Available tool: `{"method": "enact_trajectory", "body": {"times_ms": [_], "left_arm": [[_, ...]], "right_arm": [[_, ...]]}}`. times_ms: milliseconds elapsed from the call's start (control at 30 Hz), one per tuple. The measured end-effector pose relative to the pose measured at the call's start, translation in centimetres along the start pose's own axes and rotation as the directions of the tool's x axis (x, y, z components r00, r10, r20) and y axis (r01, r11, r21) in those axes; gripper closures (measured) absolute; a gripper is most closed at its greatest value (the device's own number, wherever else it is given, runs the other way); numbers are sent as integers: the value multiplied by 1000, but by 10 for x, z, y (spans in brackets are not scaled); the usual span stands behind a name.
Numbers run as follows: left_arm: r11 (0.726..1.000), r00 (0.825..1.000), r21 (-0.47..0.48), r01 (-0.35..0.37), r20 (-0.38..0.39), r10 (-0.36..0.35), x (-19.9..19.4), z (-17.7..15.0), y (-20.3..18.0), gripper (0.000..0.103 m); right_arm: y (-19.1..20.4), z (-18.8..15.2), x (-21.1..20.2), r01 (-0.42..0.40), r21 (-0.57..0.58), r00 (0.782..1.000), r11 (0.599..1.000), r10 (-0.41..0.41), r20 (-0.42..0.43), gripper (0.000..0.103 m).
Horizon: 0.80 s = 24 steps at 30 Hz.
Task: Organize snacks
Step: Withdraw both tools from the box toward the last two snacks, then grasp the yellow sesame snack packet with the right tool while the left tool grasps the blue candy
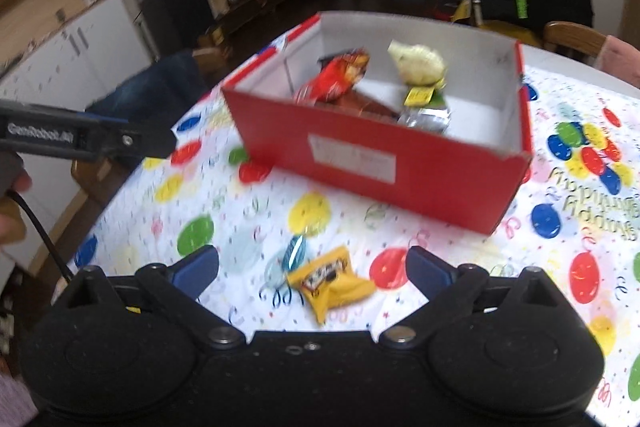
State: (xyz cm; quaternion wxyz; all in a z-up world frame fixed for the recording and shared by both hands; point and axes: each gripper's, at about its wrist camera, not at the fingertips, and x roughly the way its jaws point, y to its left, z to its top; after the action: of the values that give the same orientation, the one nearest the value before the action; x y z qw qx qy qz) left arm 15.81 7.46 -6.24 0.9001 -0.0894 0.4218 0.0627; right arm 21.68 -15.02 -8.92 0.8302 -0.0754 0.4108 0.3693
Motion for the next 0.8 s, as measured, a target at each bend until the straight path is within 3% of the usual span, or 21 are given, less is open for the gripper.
{"method": "enact_trajectory", "body": {"times_ms": [233, 500, 800], "left_arm": [[998, 999, -54, -44, -34, 42, 3, -22, 18, 23], [996, 996, -60, -66, -64, 62, 7, -29, 17, 23], [997, 994, -43, -69, -85, 65, 15, -29, 9, 23]], "right_arm": [[-2, -16, 25, -21, -54, 997, 998, 17, -71, 5], [8, -16, 58, -26, -263, 989, 964, -14, -149, 14], [11, -15, 78, -53, -373, 980, 926, -23, -196, 35]]}}
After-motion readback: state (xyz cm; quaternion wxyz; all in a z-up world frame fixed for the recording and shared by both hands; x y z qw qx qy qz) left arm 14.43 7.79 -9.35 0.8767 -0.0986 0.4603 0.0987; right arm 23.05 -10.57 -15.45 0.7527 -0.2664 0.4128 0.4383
